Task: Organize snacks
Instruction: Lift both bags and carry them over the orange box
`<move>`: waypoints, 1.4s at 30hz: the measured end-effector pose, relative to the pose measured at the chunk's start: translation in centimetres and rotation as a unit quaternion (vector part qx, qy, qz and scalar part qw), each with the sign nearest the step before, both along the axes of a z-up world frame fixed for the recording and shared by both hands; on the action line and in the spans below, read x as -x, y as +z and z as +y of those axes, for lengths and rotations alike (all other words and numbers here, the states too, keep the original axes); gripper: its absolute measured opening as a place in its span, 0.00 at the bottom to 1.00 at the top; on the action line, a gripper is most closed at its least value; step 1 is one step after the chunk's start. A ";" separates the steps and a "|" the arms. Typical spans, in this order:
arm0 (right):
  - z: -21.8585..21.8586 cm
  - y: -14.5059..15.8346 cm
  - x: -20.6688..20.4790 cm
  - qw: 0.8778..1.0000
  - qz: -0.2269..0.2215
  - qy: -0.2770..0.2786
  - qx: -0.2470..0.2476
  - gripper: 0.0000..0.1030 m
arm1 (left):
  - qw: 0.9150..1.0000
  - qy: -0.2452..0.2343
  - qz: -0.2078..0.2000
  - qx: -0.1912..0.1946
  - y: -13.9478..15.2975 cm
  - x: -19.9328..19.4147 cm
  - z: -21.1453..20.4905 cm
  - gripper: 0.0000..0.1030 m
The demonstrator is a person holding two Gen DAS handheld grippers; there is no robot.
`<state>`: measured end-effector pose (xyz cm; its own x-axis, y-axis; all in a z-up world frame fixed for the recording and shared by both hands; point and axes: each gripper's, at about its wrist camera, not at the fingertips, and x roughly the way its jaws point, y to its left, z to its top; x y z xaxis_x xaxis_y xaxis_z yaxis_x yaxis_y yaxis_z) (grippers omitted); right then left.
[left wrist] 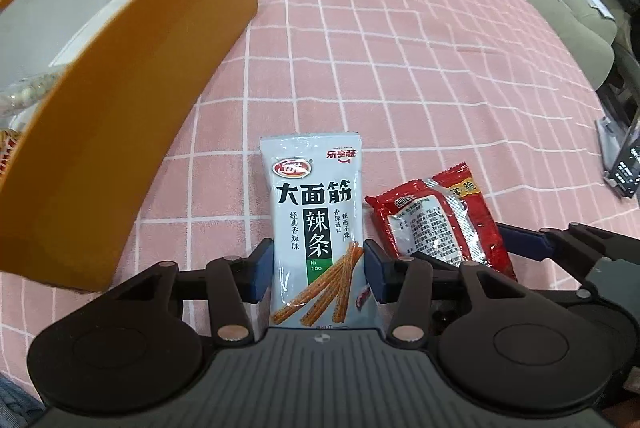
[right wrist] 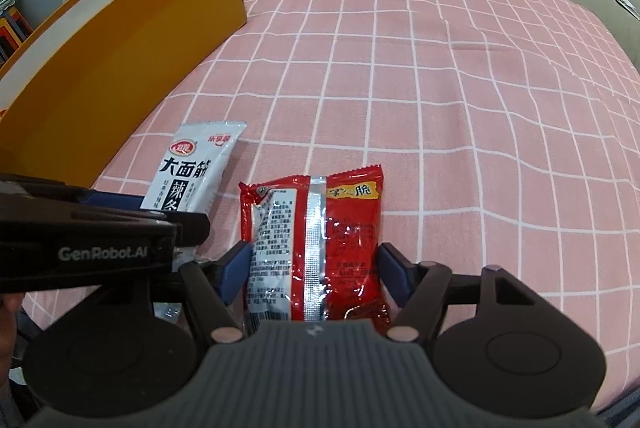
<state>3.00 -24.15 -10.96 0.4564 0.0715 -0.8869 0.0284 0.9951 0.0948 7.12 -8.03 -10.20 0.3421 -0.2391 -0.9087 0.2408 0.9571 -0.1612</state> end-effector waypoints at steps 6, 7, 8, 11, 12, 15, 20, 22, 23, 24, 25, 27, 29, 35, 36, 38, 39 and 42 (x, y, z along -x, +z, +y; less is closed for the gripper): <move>-0.3 1.5 1.0 1.000 -0.020 -0.010 -0.004 0.64 | 1.000 0.006 -0.025 0.006 2.9 1.5 0.6 0.52; -0.3 1.9 1.3 1.000 -0.025 -0.012 -0.007 0.64 | 0.999 0.005 -0.031 0.007 3.5 1.8 0.7 0.52; -0.3 2.2 1.5 0.999 -0.029 -0.014 -0.010 0.64 | 0.999 0.004 -0.036 0.009 4.1 2.1 0.7 0.52; -0.3 3.4 2.3 0.999 -0.046 -0.015 -0.015 0.64 | 0.999 0.002 -0.052 0.011 5.9 2.6 1.0 0.52; -0.3 3.8 2.5 0.998 -0.052 -0.013 -0.014 0.64 | 0.998 0.001 -0.057 0.012 6.5 2.8 1.2 0.52; 0.1 5.3 3.1 0.997 -0.073 -0.004 -0.011 0.64 | 0.997 -0.002 -0.071 0.013 8.2 3.1 1.5 0.52; 1.3 8.2 3.5 0.994 -0.109 0.011 -0.018 0.64 | 0.995 0.006 -0.100 0.023 11.0 3.5 3.3 0.52; 1.8 9.4 3.3 0.992 -0.123 0.020 -0.022 0.64 | 0.993 0.012 -0.112 0.029 12.0 3.3 4.2 0.52; 2.2 10.0 3.1 0.991 -0.130 0.025 -0.023 0.64 | 0.992 0.015 -0.119 0.029 12.6 3.2 4.7 0.52; 2.6 10.6 2.9 0.990 -0.137 0.031 -0.022 0.64 | 0.992 0.017 -0.125 0.029 13.1 3.0 5.1 0.52; 3.0 11.1 2.6 0.989 -0.144 0.039 -0.022 0.64 | 0.991 0.019 -0.132 0.027 13.6 2.8 5.6 0.52; 3.8 12.1 1.7 0.986 -0.154 0.053 -0.025 0.64 | 0.989 0.019 -0.146 0.021 14.6 2.4 6.5 0.52; 4.6 13.1 0.8 0.984 -0.163 0.067 -0.027 0.64 | 0.987 0.015 -0.160 0.010 15.5 2.0 7.4 0.52; 7.7 15.5 -3.1 0.976 -0.184 0.117 -0.026 0.64 | 0.983 0.010 -0.184 -0.012 17.7 -0.4 10.4 0.52; 8.3 15.8 -3.9 0.974 -0.187 0.126 -0.022 0.64 | 0.982 0.011 -0.186 -0.013 18.0 -0.9 10.9 0.52; 9.6 16.2 -5.5 0.970 -0.194 0.146 -0.012 0.64 | 0.981 0.016 -0.191 -0.022 18.3 -1.9 12.1 0.52; 10.3 16.3 -6.5 0.968 -0.196 0.156 -0.008 0.64 | 0.981 0.019 -0.193 -0.029 18.4 -2.6 12.7 0.52; 12.4 16.5 -9.4 0.963 -0.197 0.182 -0.002 0.64 | 0.981 0.026 -0.187 -0.035 18.4 -4.4 14.4 0.52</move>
